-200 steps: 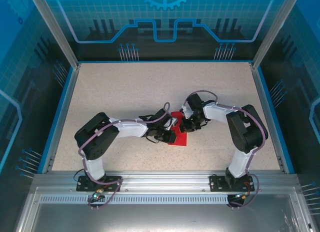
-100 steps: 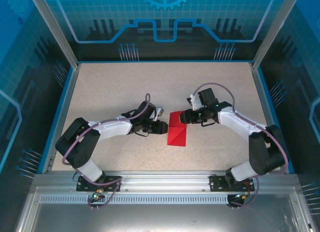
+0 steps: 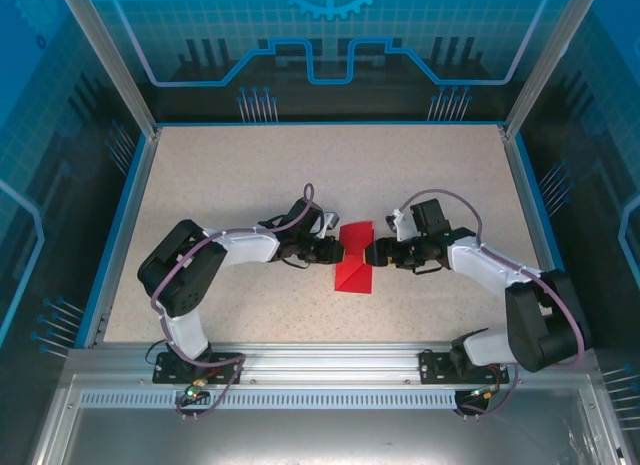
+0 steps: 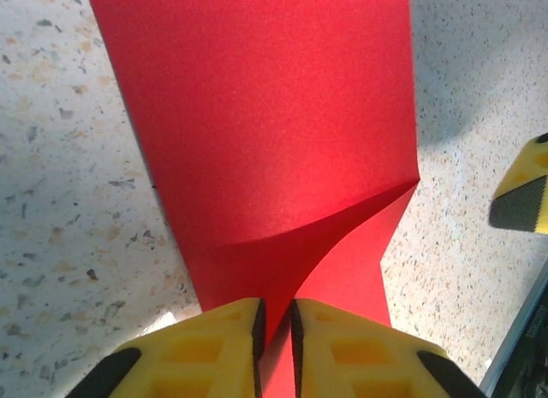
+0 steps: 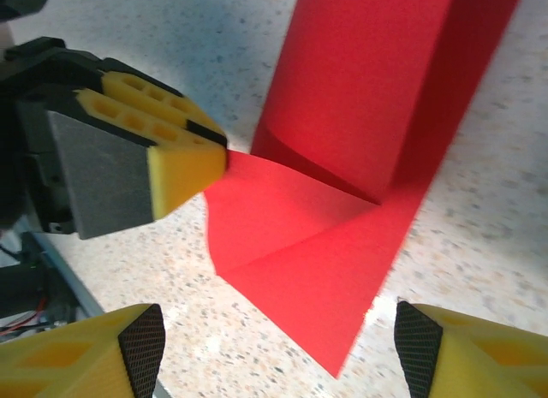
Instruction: Fold a paper plane with a square sheet of paper (fold left side to right side)
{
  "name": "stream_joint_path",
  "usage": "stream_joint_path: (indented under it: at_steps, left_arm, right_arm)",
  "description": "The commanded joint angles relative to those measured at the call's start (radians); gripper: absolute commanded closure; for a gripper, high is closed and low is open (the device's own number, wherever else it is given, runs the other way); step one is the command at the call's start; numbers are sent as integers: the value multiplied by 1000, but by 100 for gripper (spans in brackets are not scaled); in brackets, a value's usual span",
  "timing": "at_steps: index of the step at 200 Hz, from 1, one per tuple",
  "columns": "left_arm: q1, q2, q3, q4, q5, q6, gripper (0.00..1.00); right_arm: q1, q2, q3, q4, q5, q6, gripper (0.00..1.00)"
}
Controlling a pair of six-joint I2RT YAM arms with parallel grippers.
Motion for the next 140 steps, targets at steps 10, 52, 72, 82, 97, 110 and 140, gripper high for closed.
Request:
stream_joint_path:
  at_steps: [10,52,72,82,97,110,140]
  left_arm:
    - [1,-42,-23,10,10,7,83]
    - [1,-48,-25,2,2,12,85]
    - [2,-51,-27,-1,-2,13,86]
    - [2,-54,-28,-3,-6,13,86]
    - [2,-58,-29,-6,-10,15,86]
    - [1,-60,-31,-9,-13,15,86]
    - [1,-71,-34,-12,-22,16,87]
  right_arm:
    - [-8,78,20,95,-109,50,26]
    - [9,160,66,112,-115,67,27]
    - [17,207,87,115,-113,78,29]
    - [21,232,97,117,-114,85,31]
    - [29,265,113,129,-116,93,33]
    - [42,288,127,136,-115,95,35]
    - [55,312,137,139,-108,102,39]
